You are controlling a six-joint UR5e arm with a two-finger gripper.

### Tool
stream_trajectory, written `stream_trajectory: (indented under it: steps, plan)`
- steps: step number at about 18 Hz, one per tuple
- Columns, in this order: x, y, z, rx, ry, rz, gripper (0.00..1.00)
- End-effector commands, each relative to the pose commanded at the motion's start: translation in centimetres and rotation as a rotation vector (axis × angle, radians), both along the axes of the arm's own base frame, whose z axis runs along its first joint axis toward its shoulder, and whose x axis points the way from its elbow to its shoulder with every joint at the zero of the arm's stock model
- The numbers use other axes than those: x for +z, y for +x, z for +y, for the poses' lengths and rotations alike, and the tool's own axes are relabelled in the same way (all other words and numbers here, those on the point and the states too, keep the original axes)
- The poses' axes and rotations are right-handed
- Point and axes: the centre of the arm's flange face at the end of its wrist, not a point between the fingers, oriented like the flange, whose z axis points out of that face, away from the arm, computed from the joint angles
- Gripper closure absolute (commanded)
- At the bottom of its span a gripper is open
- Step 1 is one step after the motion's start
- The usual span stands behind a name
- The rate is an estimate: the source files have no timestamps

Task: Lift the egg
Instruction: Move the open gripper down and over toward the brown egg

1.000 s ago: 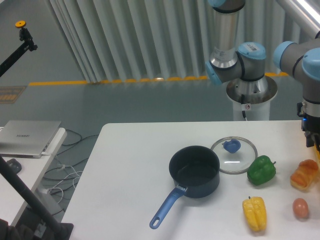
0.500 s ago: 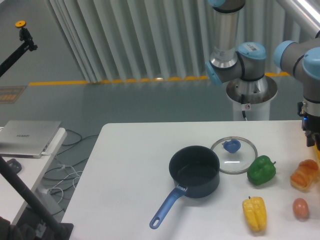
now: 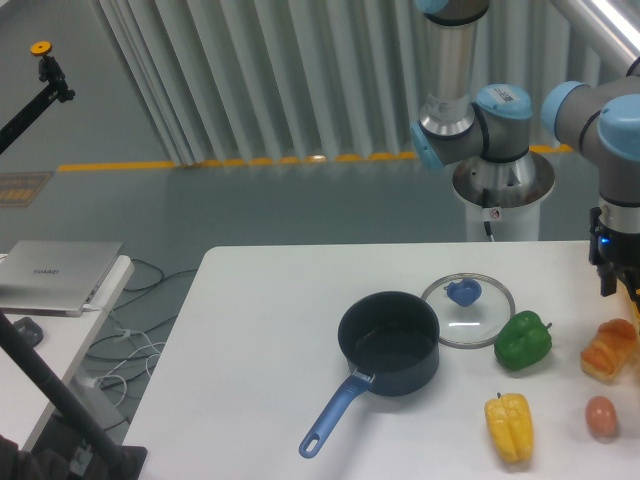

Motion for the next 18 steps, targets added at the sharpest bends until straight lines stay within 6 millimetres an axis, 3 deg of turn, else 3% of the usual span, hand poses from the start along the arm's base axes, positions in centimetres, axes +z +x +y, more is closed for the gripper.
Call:
stream_trajectory:
  steps: [7,18]
  plan:
    - [-3.1,0.9,3.9,0.311,0.013,-0.056,0.00]
    - [-6.5,-0.1,5.4,0.462,0.031,-0.075,0.00]
